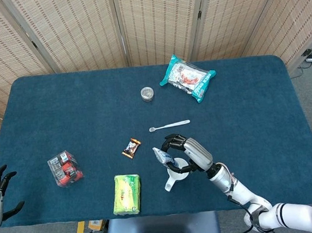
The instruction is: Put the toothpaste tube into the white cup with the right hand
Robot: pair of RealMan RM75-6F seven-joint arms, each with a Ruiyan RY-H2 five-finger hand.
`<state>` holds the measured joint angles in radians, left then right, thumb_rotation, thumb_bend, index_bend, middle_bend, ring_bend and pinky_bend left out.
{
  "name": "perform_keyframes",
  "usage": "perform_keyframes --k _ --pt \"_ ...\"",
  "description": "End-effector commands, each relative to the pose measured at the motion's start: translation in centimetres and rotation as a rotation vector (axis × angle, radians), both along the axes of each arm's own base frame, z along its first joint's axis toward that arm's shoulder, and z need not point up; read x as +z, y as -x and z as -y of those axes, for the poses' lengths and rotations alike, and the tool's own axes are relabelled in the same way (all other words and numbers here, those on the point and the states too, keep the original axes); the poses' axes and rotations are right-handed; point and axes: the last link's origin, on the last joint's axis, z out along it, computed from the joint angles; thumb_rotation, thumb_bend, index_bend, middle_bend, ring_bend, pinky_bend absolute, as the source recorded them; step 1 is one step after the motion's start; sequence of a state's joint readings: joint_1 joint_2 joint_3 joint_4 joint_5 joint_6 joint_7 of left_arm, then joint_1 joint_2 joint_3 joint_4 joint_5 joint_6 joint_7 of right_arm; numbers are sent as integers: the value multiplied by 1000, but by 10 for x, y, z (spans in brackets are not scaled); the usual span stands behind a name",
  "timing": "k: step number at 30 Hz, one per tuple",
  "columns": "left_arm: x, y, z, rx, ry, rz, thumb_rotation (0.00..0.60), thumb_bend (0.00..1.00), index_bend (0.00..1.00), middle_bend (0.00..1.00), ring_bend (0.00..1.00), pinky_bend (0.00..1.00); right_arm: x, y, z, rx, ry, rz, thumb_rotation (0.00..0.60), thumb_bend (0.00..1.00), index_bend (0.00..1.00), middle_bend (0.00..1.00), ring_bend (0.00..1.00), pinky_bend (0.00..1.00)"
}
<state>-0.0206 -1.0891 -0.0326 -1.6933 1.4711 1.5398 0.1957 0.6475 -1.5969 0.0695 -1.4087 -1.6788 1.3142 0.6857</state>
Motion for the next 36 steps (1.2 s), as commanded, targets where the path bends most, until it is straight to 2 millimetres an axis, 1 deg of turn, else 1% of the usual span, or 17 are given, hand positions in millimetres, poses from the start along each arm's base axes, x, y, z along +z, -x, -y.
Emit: perform_keyframes --k 1,6,10,17,21,29,32,36 --pt "-1 -1 0 -2 3 1 600 207 234 99 92 149 -9 13 0 -43 -36 21 600 368 669 552 324 221" --pt "-2 -1 -1 -3 5 1 600 207 234 99 92 149 -14 22 0 -54 -45 26 600 362 669 551 324 221" --pt "-4 -1 0 -2 12 2 600 207 234 99 92 149 -21 29 -3 -59 -76 20 600 338 669 543 324 221" --pt "-3 0 -1 -2 11 2 600 207 234 99 92 149 -27 37 -6 -39 -86 2 600 293 659 490 324 221" --pt "-4 0 -1 -2 13 2 600 207 234 99 92 149 -28 41 -7 -32 -93 -5 600 281 568 443 300 221" --pt "-5 0 -1 -5 11 4 600 207 233 99 92 149 -25 48 -10 -34 -92 -10 600 268 241 362 232 221" --pt "-5 -1 -2 -8 11 3 600 207 232 99 92 149 -21 51 -12 -25 -75 -22 600 268 161 331 216 221" --pt "-5 -1 -2 -8 12 2 600 207 232 99 92 149 -11 56 -11 -24 -42 -28 600 268 104 293 194 221"
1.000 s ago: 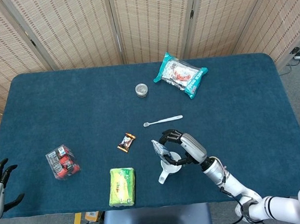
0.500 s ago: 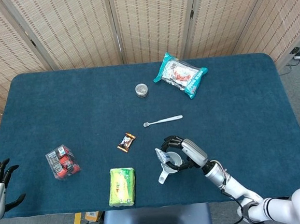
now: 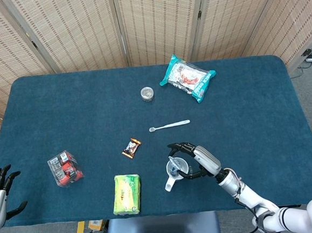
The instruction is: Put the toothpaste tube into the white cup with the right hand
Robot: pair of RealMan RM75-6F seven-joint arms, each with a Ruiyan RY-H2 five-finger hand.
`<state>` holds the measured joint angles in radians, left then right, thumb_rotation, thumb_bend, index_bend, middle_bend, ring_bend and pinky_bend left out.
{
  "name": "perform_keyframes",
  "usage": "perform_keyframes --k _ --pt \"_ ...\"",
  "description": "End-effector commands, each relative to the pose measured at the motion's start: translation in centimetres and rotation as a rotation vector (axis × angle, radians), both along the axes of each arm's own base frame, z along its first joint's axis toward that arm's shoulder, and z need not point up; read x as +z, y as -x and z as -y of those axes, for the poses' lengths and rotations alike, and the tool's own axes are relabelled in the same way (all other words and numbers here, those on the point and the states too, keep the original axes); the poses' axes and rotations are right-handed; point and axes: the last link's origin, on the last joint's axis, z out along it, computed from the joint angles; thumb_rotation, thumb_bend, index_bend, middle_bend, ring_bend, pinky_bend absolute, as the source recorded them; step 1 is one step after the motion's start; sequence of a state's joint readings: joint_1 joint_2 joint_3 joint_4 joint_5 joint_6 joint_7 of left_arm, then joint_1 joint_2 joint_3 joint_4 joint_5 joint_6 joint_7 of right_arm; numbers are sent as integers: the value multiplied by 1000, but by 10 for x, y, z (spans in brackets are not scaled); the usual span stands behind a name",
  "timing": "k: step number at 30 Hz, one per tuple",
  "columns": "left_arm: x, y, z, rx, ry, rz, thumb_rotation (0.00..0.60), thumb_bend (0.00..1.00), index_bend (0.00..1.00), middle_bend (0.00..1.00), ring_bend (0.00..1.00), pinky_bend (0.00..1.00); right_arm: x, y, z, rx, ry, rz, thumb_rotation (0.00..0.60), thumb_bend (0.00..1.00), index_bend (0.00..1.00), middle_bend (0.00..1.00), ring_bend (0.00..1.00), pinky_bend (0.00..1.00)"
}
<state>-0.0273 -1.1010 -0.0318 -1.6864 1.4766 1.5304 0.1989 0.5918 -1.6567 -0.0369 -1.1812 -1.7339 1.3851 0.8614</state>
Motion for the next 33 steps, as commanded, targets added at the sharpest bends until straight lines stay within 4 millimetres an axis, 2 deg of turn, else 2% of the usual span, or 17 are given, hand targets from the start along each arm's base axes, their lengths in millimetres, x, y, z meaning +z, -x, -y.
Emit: perform_keyframes --k 1,5,10,14,16,20,23,33 --pt "0 0 -1 -2 0 0 600 207 232 99 92 149 10 3 2 0 28 2 600 269 97 287 191 221" --pt "0 -2 -2 -7 -1 0 600 207 231 99 92 149 29 4 9 10 75 2 600 268 88 280 188 221" --pt "-2 -3 -3 -9 1 1 600 207 230 99 92 149 63 -1 23 28 159 8 600 268 91 305 188 221" --pt "-3 -4 -4 -15 5 1 600 207 230 99 92 149 80 -5 36 10 204 -24 600 284 188 349 192 221" --pt "-4 -5 -4 -18 7 0 600 207 230 99 92 149 84 -8 42 -11 214 -33 600 286 203 365 199 221" --pt "-4 -6 -5 -20 10 -1 600 207 230 100 92 149 85 -12 55 -61 244 -77 600 289 233 368 213 221" --pt "-5 -6 -5 -20 11 -2 600 207 230 99 92 149 79 -13 69 -102 285 -183 600 320 295 376 222 221" --pt "-4 -4 -3 -9 9 -4 600 207 230 99 92 149 37 -31 107 -22 326 -605 600 328 395 378 222 221"
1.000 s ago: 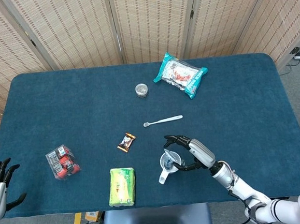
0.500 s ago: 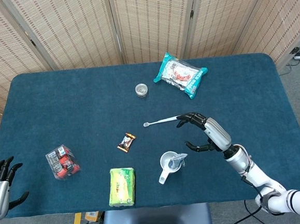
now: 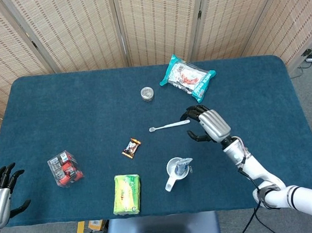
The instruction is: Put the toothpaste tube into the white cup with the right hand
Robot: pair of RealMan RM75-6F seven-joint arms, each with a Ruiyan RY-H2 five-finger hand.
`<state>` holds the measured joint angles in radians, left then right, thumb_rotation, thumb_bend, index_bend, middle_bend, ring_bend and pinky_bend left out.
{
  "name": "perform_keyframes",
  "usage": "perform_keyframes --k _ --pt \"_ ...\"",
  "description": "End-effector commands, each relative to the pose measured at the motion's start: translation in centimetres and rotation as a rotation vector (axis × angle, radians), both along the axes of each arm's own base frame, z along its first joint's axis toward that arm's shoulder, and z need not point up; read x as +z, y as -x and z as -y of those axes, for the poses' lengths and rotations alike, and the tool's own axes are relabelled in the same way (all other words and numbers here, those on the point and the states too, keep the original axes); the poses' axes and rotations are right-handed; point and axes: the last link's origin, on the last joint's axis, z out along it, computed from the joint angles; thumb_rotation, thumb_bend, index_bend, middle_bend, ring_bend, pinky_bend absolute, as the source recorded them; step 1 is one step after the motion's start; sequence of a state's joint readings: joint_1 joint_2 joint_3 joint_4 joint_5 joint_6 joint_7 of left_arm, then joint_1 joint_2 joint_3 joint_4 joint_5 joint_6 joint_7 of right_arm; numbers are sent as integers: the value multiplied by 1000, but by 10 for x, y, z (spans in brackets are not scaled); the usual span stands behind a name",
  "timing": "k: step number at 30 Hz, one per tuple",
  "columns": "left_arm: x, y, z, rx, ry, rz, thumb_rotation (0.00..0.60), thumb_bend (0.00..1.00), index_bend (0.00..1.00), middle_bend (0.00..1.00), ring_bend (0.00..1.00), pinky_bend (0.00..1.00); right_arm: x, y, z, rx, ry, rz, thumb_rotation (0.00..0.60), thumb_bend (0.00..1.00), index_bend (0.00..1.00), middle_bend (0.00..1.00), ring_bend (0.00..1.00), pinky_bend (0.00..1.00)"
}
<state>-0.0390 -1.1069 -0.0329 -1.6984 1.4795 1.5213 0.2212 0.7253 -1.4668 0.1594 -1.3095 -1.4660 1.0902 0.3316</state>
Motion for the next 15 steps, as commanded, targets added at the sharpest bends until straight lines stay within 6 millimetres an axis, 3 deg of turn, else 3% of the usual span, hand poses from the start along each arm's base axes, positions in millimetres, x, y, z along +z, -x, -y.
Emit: perform_keyframes --k 1,15 --pt "1 1 1 4 -2 0 600 207 230 99 92 149 -23 -15 21 26 -1 -175 600 328 399 378 222 221" --pt "7 8 3 18 -14 -4 600 207 230 99 92 149 -81 -37 44 98 -8 -493 600 327 405 378 222 221"
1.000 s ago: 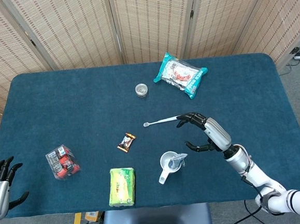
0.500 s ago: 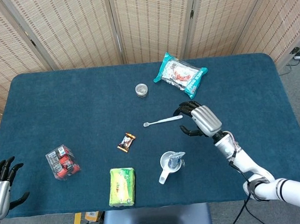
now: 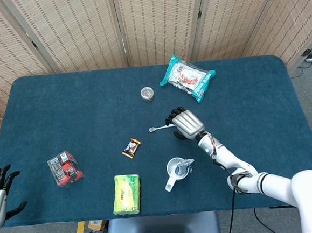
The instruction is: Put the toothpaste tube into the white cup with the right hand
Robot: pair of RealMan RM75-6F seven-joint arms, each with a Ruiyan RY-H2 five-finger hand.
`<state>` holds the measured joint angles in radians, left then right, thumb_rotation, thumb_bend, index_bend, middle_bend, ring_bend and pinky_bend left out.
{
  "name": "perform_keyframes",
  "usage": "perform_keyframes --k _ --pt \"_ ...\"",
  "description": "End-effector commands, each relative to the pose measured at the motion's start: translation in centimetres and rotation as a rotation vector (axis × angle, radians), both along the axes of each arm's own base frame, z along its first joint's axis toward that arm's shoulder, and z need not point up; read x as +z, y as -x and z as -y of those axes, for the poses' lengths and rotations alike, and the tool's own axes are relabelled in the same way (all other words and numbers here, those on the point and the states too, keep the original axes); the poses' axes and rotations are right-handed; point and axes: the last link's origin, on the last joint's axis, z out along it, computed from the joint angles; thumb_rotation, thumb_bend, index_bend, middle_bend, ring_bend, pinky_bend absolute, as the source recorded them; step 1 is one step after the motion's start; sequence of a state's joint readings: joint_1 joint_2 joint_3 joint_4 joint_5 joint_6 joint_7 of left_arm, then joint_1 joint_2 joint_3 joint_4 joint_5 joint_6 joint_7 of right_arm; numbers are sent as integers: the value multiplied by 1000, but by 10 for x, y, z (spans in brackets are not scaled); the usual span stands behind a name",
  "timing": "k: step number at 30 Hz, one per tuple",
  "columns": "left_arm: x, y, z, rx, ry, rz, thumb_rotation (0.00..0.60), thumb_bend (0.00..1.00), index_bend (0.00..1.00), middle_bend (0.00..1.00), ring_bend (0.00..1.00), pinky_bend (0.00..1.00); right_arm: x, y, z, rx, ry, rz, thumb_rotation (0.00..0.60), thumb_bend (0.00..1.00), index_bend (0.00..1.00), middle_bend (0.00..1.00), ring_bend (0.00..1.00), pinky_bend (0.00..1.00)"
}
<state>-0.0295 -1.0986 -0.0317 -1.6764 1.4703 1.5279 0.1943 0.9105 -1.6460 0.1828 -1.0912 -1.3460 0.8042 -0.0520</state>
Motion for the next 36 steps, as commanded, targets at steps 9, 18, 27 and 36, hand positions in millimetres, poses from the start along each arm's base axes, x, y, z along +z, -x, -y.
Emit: perform_keyframes --k 9,18,27,36 --pt "3 5 4 12 -7 2 600 207 230 99 92 149 -34 -6 18 52 45 -211 600 327 408 372 222 221" --pt "5 8 6 23 -12 2 600 207 230 99 92 149 -51 -6 30 50 79 -297 600 318 411 363 222 221" --pt "6 15 8 44 -13 0 600 207 230 99 92 149 -66 -9 36 35 91 -337 600 312 411 354 222 221" --pt "5 18 10 53 -12 1 600 207 230 100 92 149 -73 -8 34 43 102 -344 600 300 413 355 222 221"
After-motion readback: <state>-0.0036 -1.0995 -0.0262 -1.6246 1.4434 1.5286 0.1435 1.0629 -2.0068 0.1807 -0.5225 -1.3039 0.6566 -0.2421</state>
